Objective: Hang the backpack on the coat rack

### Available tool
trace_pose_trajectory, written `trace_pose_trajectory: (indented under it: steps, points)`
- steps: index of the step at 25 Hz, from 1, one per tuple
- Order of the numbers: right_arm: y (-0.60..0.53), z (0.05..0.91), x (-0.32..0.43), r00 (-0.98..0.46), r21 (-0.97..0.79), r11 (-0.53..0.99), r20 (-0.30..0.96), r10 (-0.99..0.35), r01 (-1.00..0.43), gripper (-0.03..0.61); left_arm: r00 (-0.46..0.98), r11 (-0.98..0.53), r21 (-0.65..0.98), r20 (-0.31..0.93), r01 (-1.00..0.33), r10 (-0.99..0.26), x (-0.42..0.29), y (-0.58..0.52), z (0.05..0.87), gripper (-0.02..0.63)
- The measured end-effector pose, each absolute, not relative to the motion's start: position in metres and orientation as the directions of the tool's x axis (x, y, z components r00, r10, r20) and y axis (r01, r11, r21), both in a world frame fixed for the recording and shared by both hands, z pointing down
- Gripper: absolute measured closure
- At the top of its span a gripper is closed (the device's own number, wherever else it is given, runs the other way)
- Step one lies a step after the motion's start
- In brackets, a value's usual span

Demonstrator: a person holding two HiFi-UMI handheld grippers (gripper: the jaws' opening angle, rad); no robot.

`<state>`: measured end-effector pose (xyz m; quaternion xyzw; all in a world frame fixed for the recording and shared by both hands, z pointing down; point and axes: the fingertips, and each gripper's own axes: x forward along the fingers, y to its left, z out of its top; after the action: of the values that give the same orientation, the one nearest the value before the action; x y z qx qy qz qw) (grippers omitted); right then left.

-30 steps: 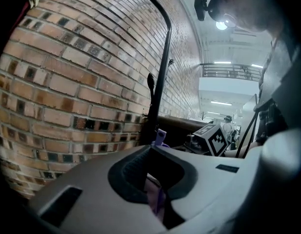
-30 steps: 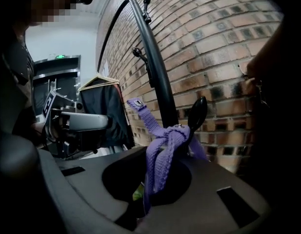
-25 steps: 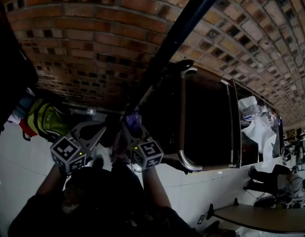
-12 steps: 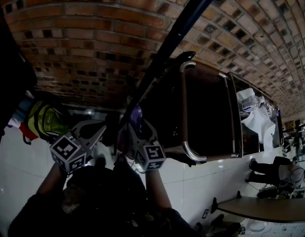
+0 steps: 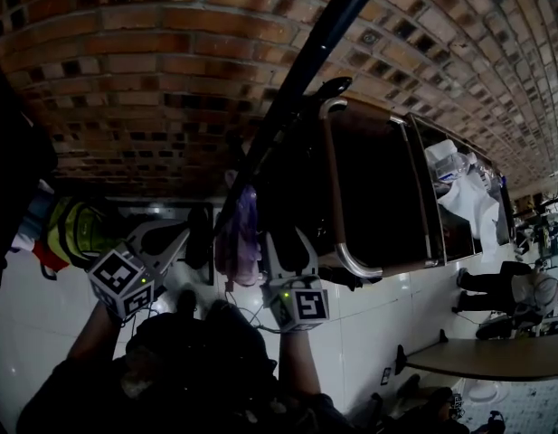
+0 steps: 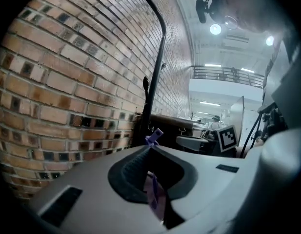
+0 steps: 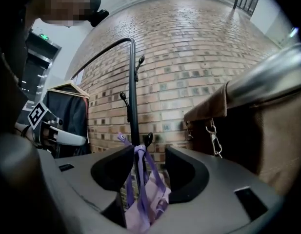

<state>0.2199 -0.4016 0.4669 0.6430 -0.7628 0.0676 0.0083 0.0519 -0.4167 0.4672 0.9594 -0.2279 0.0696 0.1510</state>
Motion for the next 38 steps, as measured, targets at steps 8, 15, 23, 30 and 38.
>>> trace_pose_trajectory:
  steps: [8, 15, 23, 30, 38]
  points:
    - [-0.367, 0.451, 0.207, -0.216, -0.098, 0.211, 0.045, -0.975, -0.973, 0.383, 0.876, -0.847, 0.233, 0.188, -0.478, -0.444, 0.051, -0.367, 0.454, 0.588]
    - [-0.272, 0.438, 0.208, -0.242, -0.095, 0.238, 0.033, -0.970, -0.967, 0.410, 0.867, -0.838, 0.226, 0.181, -0.497, -0.465, 0.055, -0.272, 0.436, 0.588]
    - [-0.147, 0.436, 0.220, -0.185, -0.118, 0.183, 0.010, -0.983, -0.976, 0.479, 0.863, -0.834, 0.222, 0.160, -0.504, -0.479, 0.048, -0.135, 0.432, 0.588]
    - [-0.056, 0.426, 0.225, -0.112, -0.156, 0.118, -0.045, -0.993, -0.981, 0.565, 0.856, -0.832, 0.202, 0.146, -0.516, -0.495, 0.040, -0.050, 0.425, 0.588]
    - [-0.004, 0.421, 0.196, -0.175, -0.149, 0.184, -0.068, -0.982, -0.972, 0.568, 0.843, -0.824, 0.176, 0.138, -0.538, -0.520, 0.014, 0.006, 0.416, 0.588]
